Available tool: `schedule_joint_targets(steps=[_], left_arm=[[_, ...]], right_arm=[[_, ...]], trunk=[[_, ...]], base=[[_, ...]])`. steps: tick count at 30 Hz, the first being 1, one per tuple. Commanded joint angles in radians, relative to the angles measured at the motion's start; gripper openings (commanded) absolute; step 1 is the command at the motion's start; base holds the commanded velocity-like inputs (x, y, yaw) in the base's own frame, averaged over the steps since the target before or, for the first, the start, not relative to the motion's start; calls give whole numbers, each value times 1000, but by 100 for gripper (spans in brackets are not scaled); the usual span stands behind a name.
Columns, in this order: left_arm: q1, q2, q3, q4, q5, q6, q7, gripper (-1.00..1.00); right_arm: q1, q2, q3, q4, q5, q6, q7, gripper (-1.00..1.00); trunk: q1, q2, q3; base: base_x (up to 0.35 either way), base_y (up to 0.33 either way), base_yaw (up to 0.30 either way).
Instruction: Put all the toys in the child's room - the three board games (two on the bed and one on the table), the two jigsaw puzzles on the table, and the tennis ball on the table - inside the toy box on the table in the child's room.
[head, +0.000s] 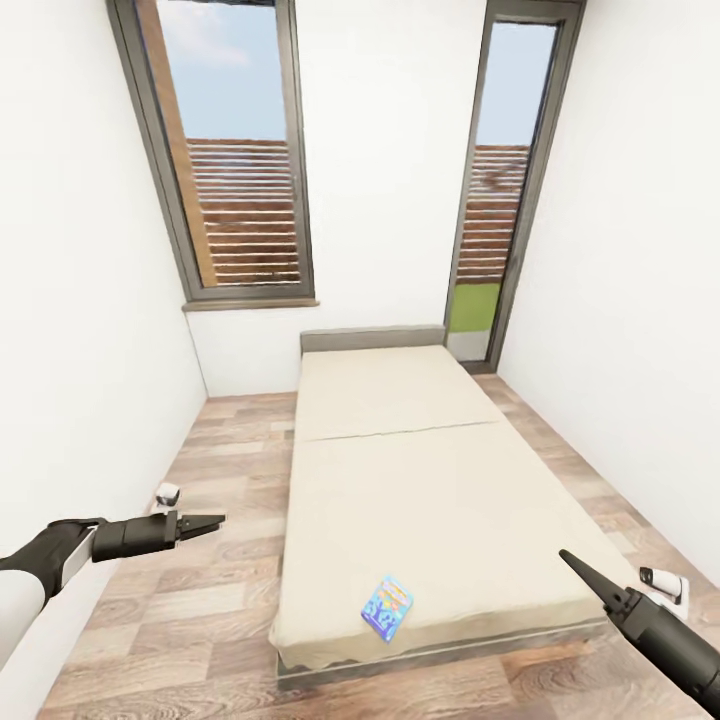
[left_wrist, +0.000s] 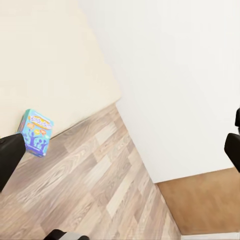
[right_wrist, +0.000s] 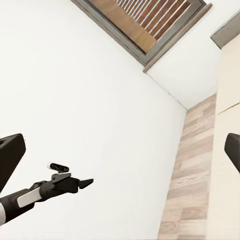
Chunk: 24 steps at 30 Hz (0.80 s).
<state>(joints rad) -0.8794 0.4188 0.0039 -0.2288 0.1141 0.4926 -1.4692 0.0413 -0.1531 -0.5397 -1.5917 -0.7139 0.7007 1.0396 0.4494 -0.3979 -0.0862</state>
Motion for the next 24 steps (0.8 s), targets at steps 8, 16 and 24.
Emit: schedule_joint_targets(steps=[8,16,24], left_arm=[[-1,0,1,0,1,11,-2,100],[-1,-2,0,0,1,12,-3,100],[-1,-3,0,0,1,11,-3,100]], right_arm=[[0,0,0,-1,-4,6,-1,100],[0,0,-3,1,-5,6,1,100],[0,0,-5,1,-5,6,0,100]], trunk=[[1,-2,1],[1,-2,3],[1,-2,3]], base=[[-3,1,276],[0,104,189],[0,27,25]])
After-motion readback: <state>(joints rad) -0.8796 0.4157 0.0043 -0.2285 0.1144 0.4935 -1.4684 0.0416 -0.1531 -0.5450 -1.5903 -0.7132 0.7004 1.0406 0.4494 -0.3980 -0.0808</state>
